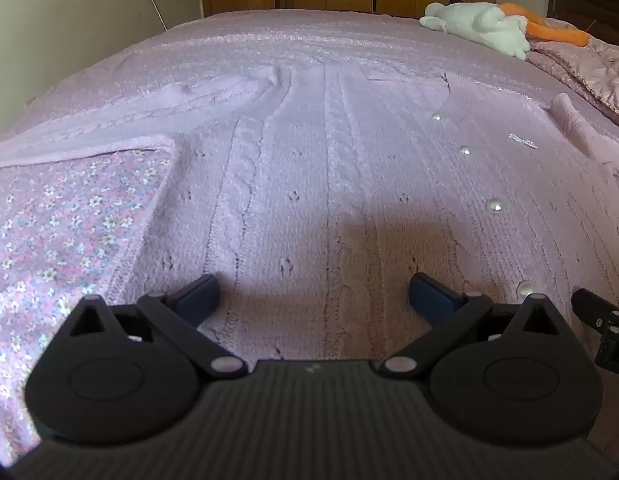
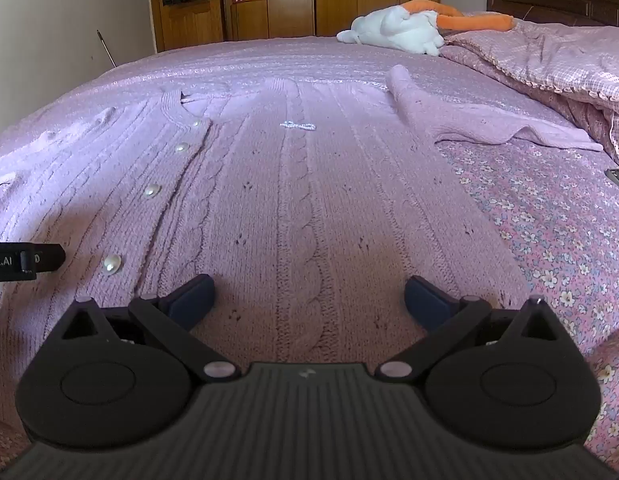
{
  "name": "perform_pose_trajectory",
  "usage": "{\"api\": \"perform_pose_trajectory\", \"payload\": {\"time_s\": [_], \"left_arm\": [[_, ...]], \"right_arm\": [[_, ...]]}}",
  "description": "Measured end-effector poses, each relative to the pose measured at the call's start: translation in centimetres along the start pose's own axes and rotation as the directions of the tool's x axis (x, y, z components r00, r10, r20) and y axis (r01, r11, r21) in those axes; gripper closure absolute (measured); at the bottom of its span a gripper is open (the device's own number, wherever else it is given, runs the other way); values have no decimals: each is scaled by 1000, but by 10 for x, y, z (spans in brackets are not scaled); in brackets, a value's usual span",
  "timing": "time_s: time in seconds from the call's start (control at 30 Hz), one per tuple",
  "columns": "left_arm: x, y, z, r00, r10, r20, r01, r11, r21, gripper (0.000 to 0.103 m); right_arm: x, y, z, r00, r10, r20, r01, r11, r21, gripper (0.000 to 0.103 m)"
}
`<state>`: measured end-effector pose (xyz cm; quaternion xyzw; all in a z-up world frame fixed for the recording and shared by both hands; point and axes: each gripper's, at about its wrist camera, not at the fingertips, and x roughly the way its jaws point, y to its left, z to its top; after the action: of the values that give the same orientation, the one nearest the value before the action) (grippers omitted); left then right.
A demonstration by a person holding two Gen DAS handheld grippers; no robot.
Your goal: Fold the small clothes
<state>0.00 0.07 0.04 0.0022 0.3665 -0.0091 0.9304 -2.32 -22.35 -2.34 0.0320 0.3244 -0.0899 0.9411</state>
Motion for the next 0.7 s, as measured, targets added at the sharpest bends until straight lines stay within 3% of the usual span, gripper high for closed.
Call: {"api": "perform_pose_trajectory", "payload": {"time_s": [0.7], "left_arm": [[2, 0, 0, 1000, 5, -6, -5, 1000, 19, 0]], "right_arm": [[-2, -2, -4, 1000, 9, 16, -9, 1000, -6, 0]]}}
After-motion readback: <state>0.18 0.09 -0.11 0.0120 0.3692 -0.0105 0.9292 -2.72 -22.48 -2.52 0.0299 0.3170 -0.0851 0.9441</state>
